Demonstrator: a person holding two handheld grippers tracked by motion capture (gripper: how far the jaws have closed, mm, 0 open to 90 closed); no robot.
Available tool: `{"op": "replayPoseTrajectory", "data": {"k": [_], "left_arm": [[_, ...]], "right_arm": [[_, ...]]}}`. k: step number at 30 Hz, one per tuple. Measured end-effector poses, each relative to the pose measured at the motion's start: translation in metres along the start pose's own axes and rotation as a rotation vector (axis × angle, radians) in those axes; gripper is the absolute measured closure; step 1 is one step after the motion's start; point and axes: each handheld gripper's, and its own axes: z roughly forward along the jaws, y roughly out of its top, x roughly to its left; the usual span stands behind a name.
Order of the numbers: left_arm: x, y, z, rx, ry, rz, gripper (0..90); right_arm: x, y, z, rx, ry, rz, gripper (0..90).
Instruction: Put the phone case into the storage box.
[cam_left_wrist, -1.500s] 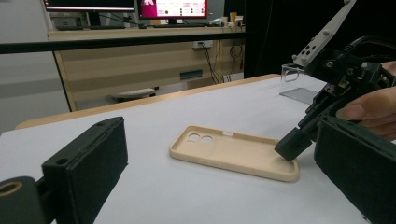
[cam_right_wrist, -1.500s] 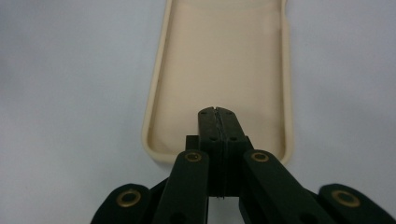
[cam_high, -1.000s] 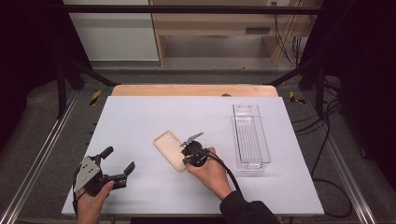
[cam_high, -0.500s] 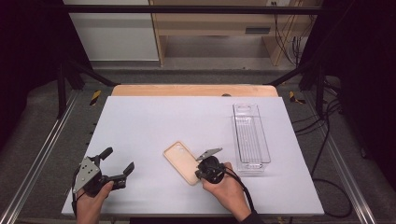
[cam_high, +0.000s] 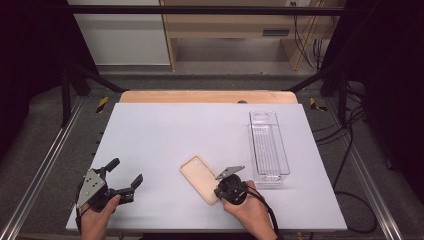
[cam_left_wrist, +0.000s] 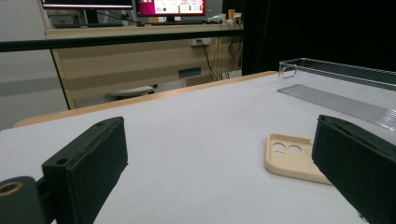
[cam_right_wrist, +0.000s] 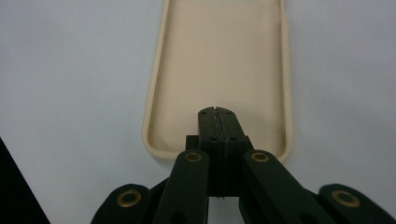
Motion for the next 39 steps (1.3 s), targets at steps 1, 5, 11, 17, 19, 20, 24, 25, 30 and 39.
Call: {"op": "replayPoseTrajectory", "data": {"k": [1,5,11,17,19,20,24,25,30,39], "left_arm": [[0.0,0.0,0.0,0.0,-0.002,-0.001,3.2],[-0.001,0.0,0.001,0.003,-0.003,0.002,3.1],[0.0,0.0,0.0,0.002,0.001,0.003,3.2],[0.0,0.0,0.002,-0.007,0.002,-0.009,3.2],[0.0,0.0,0.003,-0.003,-0.001,-0.003,3.2],[0.0,0.0,0.003,-0.001,-0.004,-0.001,3.2],[0.0,0.001,0.001,-0.006,-0.005,-0.001,3.1],[0.0,0.001,0.001,-0.006,-0.005,-0.001,3.1],[0.0,0.001,0.002,0.001,-0.007,0.002,3.0],[-0.001,0.0,0.003,0.004,-0.012,0.004,3.0]], "right_arm": [[0.0,0.0,0.0,0.0,0.0,0.0,90.0],[0.002,0.002,-0.003,-0.027,0.0,0.003,90.0],[0.009,0.009,-0.012,-0.186,-0.028,-0.01,64.1],[0.021,0.009,-0.003,-0.256,-0.158,-0.019,17.4],[0.019,0.007,0.002,-0.239,-0.155,-0.017,11.9],[0.017,0.006,0.004,-0.225,-0.153,-0.009,11.1],[0.008,0.006,0.006,-0.188,-0.134,-0.006,7.6],[0.006,0.006,0.007,-0.177,-0.123,-0.001,7.9],[-0.005,0.005,0.016,-0.153,-0.06,0.057,8.1],[0.006,0.006,0.026,-0.136,-0.041,0.048,6.0]]}}
